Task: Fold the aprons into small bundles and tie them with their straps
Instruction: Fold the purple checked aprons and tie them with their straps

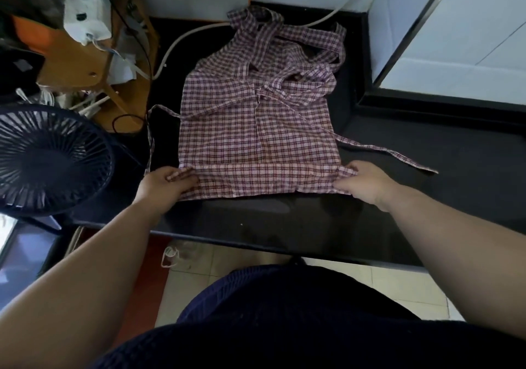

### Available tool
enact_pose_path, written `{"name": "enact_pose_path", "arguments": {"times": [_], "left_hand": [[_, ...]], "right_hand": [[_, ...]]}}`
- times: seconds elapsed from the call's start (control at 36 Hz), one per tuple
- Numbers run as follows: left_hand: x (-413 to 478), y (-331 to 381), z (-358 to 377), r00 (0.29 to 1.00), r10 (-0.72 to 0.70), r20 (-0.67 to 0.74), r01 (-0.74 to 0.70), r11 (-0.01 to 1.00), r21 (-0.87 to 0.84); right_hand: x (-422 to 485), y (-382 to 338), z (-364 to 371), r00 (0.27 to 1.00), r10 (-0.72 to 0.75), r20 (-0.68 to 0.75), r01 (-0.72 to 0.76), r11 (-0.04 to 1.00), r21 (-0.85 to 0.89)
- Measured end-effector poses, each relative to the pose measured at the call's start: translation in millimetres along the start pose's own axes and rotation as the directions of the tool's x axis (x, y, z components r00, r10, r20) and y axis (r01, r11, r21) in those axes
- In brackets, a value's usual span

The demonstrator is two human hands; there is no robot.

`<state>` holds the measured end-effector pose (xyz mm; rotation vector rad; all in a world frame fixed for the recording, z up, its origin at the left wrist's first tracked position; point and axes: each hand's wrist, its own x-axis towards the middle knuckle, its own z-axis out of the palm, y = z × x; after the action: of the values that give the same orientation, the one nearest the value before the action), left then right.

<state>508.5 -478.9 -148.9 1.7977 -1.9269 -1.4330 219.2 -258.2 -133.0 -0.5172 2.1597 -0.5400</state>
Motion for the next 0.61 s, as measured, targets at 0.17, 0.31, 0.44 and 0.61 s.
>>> {"name": "enact_pose_path", "arguments": {"times": [0.17,0.31,0.44,0.61], "left_hand": [[-5,-22,-6,0.996,0.045,-0.072,-0.026,0.969,0.245],[-15,-26,-2,0.986,0.042,-0.161,0.026,0.917,0.397],[-29,-25,7,0.949,0.22,-0.225,-0.06,0.829,0.557],[-35,-32,12,0.805,0.492,0.331,-0.556,0.431,0.711]], "right_hand": [[-19,13,16,0.991,0.009,-0.137,-0.016,0.998,-0.053],[-31,17,35,0.985,0.094,-0.143,-0.138,0.93,-0.34],[-42,13,50,0.925,-0.158,-0.347,-0.085,0.802,-0.591],[-53,-2,70,0.934,-0.331,0.137,0.333,0.661,-0.673]]}}
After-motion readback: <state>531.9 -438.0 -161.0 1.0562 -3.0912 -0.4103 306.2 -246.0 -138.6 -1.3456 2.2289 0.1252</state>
